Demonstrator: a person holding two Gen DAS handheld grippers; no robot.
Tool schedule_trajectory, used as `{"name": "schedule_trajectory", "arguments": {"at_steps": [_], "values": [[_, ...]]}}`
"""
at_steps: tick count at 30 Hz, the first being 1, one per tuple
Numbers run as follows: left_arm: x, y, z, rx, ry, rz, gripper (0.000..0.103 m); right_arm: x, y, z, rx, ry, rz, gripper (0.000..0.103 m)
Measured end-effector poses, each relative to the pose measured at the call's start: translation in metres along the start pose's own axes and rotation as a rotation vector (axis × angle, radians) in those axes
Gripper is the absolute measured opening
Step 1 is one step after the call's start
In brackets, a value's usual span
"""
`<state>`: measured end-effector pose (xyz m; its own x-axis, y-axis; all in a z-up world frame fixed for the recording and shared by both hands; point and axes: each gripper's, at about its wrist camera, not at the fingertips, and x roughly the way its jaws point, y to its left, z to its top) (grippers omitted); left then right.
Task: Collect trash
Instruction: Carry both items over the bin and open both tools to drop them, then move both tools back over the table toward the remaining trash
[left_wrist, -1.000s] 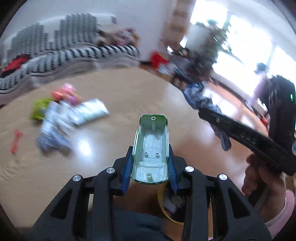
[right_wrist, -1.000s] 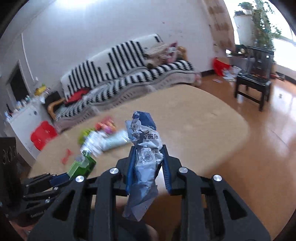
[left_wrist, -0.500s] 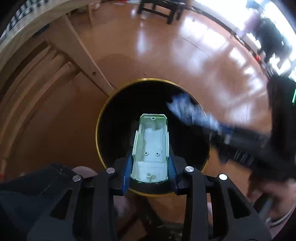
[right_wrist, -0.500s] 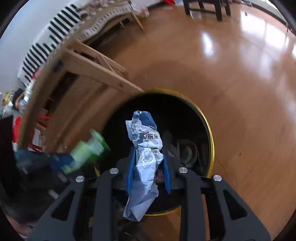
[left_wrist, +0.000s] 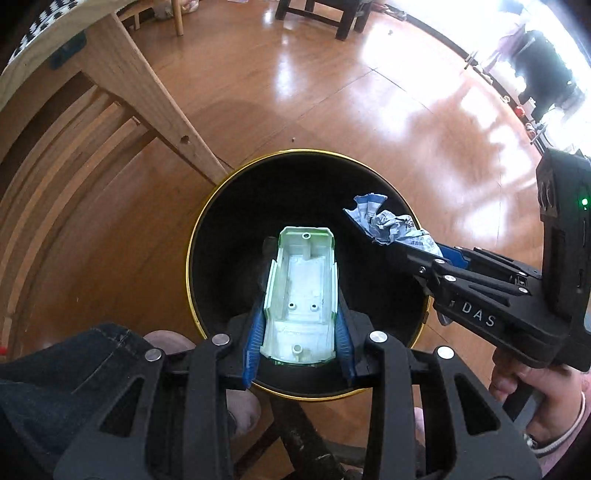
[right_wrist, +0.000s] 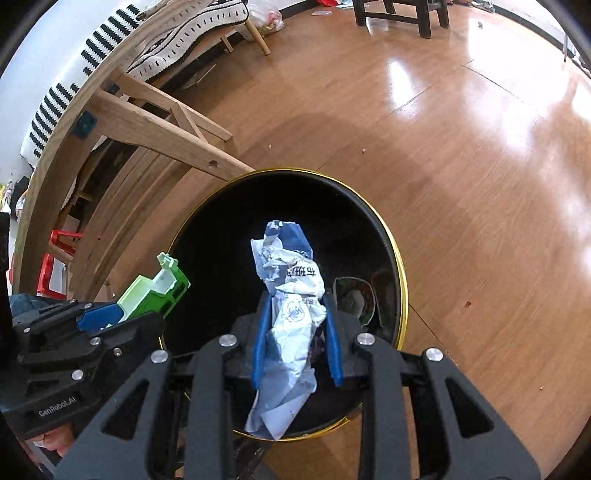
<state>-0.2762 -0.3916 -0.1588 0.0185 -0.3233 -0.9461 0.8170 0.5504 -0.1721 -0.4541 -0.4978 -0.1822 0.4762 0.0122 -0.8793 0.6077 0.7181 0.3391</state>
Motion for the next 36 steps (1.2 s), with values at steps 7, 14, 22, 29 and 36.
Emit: {"name": "schedule_trajectory", "arguments": {"at_steps": [7,14,22,29,36], "values": [[-0.008,-0.002,-0.008,-0.015,-0.018,0.024,0.055,0.001,0.002,0.003,0.023,-0.009,0.044,0.031],[-0.03,-0.001,-0.011,-0.029,-0.107,0.03,0.097,-0.053,-0.003,0.021,0.088,-0.234,0.089,0.097],[-0.186,0.061,-0.031,-0.127,-0.5,0.203,0.097,-0.1,0.051,0.043,-0.086,-0.419,-0.02,0.097],[-0.258,0.244,-0.084,-0.548,-0.496,0.5,0.097,-0.072,0.196,0.066,-0.416,-0.376,0.053,0.097],[-0.27,0.377,-0.12,-0.75,-0.393,0.604,0.097,-0.023,0.321,0.103,-0.649,-0.343,0.016,0.097]]}}
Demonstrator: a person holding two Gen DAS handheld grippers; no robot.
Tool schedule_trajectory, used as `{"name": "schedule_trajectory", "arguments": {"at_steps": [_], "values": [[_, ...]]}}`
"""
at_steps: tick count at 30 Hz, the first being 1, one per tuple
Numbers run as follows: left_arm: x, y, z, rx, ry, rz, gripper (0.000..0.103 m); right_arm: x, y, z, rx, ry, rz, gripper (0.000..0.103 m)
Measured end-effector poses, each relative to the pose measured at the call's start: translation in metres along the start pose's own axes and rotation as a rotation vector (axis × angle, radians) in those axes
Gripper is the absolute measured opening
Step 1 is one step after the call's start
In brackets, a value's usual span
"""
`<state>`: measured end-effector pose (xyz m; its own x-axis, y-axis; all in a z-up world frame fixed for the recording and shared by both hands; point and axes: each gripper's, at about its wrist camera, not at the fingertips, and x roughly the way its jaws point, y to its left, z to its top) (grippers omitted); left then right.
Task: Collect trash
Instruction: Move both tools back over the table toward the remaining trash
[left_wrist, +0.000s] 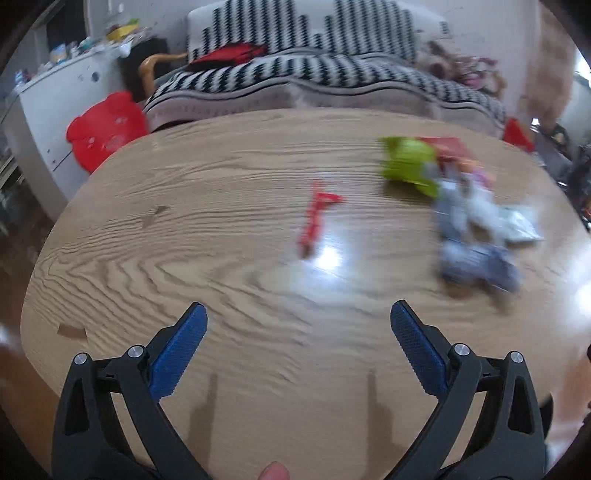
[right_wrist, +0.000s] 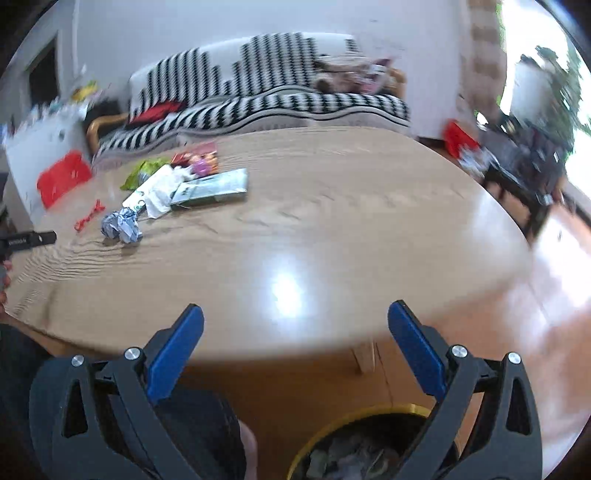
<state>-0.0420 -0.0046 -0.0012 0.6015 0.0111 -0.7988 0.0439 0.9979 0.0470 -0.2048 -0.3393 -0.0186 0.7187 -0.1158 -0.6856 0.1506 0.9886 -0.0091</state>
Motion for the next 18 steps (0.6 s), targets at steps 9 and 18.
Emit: {"name": "schedule_trajectory", "arguments": {"at_steps": [9,18], "values": [[0.054,0.012,0.018,0.033,0.018,-0.049,0.097,0.082,0.032,0.037,-0.109,0.126,0.11,0.098],[0.077,0.005,0.048,0.099,0.019,-0.106,0.098,0.121,0.05,0.078,-0.212,0.168,0.191,0.098]]}}
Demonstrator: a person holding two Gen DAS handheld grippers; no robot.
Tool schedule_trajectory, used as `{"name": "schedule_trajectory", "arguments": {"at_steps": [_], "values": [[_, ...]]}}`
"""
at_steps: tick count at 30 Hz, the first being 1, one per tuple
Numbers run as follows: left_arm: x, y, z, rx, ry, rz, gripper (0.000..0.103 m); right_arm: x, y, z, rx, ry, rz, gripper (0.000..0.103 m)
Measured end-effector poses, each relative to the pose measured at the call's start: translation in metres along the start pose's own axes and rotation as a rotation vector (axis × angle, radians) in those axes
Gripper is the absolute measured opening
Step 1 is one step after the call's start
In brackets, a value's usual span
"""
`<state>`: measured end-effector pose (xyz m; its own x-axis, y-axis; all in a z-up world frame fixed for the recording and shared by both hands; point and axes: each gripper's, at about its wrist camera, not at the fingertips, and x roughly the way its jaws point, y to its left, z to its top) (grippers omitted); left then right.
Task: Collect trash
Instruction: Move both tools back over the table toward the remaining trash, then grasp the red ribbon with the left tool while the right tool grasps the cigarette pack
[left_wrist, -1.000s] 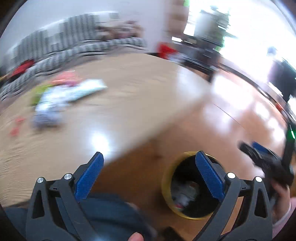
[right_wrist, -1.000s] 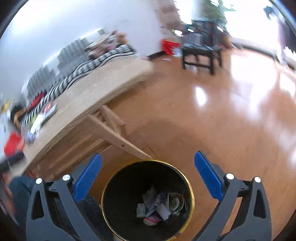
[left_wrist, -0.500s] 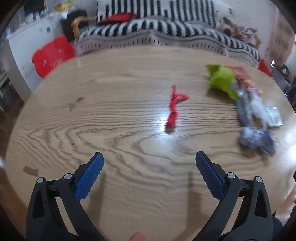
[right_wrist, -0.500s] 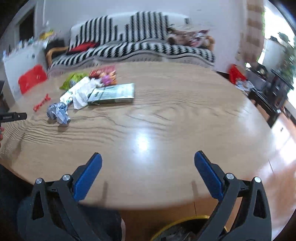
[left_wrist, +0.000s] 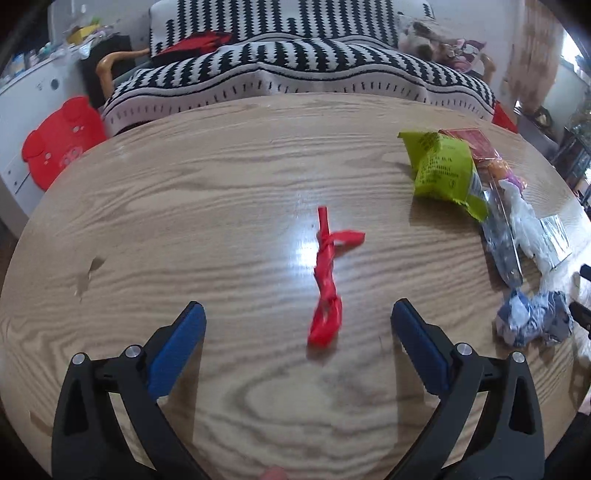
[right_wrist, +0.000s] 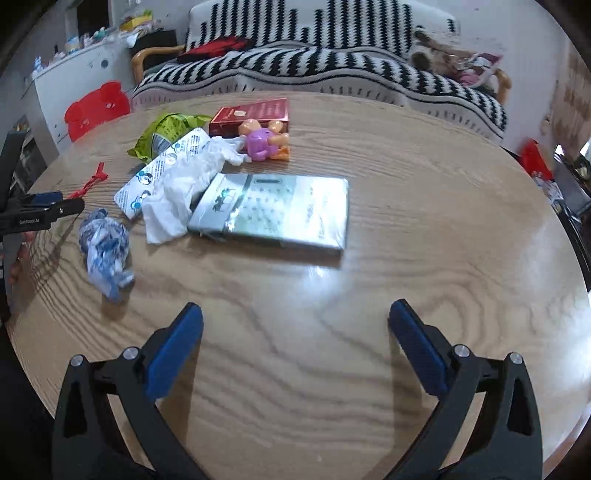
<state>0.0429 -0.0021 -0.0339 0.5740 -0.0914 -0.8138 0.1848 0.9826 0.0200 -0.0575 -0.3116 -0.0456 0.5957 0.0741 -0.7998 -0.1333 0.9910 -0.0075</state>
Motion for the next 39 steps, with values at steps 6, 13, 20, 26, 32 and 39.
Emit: {"name": "schedule_trajectory", "arguments": {"at_steps": [6,13,20,26,32,39], "values": [[0.002,0.005,0.007,0.01,0.0,-0.009,0.098,0.021,0.0,0.034,-0.194,0.135,0.122,0.098],[0.003,0.005,0.01,0.007,0.0,-0.007,0.098,0.047,-0.011,0.069,-0.276,0.175,0.173,0.098],[0.004,0.005,0.012,0.004,0.0,-0.01,0.098,0.053,-0.015,0.078,-0.242,0.118,0.157,0.098],[0.003,0.001,0.012,0.022,-0.001,-0.024,0.097,0.052,-0.017,0.078,-0.249,0.123,0.157,0.098],[0.003,0.0,0.012,0.022,0.0,-0.024,0.098,0.061,-0.01,0.095,-0.303,0.226,0.169,0.098],[0.004,-0.005,0.015,0.039,-0.008,-0.042,0.085,0.055,-0.006,0.092,-0.274,0.208,0.165,0.09]]}}
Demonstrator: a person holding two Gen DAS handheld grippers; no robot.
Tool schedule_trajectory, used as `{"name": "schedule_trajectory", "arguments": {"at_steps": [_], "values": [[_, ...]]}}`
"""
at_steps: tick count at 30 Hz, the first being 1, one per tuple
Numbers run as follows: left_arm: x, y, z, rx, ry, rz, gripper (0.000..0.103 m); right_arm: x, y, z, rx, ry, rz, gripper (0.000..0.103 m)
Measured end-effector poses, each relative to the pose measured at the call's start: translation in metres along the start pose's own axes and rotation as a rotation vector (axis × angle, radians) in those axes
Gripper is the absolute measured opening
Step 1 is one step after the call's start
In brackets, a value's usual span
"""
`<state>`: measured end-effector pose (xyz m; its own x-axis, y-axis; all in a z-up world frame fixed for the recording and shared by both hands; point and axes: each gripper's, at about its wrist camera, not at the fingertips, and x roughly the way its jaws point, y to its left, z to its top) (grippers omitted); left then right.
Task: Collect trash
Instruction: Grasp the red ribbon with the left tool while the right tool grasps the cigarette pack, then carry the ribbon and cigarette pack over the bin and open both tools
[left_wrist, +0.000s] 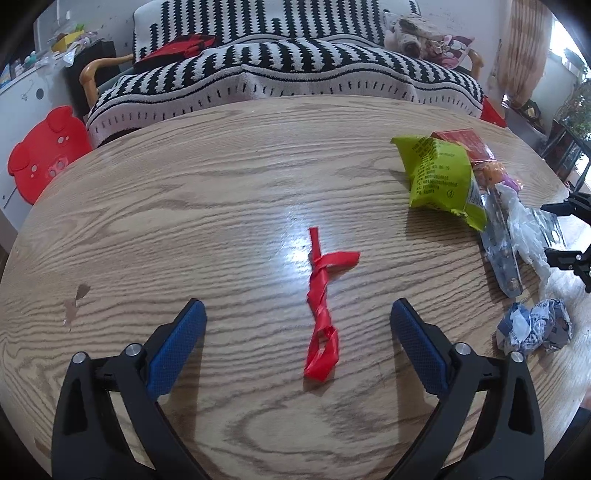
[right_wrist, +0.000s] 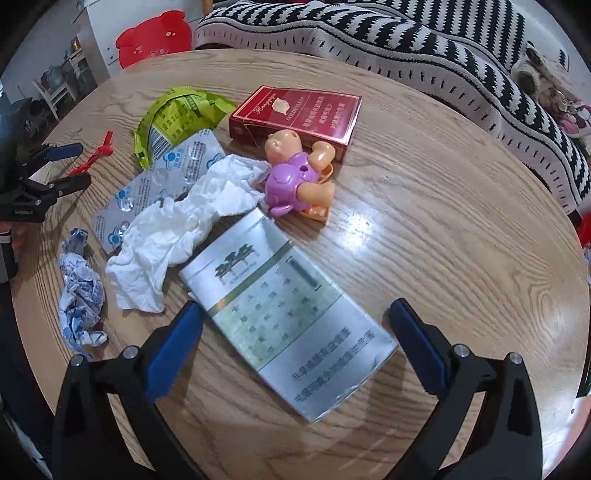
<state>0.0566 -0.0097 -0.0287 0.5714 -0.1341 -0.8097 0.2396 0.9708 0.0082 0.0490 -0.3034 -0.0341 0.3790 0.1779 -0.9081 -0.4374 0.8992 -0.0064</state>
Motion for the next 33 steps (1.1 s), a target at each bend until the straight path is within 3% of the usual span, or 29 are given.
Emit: {"name": "schedule_trajectory", "arguments": {"at_steps": [1,3,4,12,22,29,33], "values": [[-0.002,-0.001,0.001,0.003,-0.014,0.002,0.075,-0.004,0.004,-0.003,0.011,-0.02,-0.005,0.085],[-0.007,0.001,0.002,-0.008,-0.045,0.016,0.015,-0.01,0.01,-0.012,0.083,-0.062,-0.041,0.072],[-0.007,0.001,0.001,-0.016,-0.048,0.021,0.008,-0.012,0.012,-0.015,0.124,-0.077,-0.062,0.072],[-0.014,0.014,-0.003,-0.067,-0.052,-0.004,0.008,-0.023,0.039,-0.04,0.269,-0.152,-0.159,0.071],[-0.021,0.024,-0.01,-0.092,-0.055,-0.013,0.007,-0.045,0.05,-0.088,0.301,-0.137,-0.171,0.071],[-0.034,0.017,-0.028,-0.096,-0.055,-0.062,0.007,-0.065,0.061,-0.131,0.372,-0.145,-0.215,0.071],[-0.06,-0.002,-0.045,-0.037,-0.101,-0.075,0.007,-0.091,0.05,-0.163,0.528,-0.257,-0.139,0.07]]}}
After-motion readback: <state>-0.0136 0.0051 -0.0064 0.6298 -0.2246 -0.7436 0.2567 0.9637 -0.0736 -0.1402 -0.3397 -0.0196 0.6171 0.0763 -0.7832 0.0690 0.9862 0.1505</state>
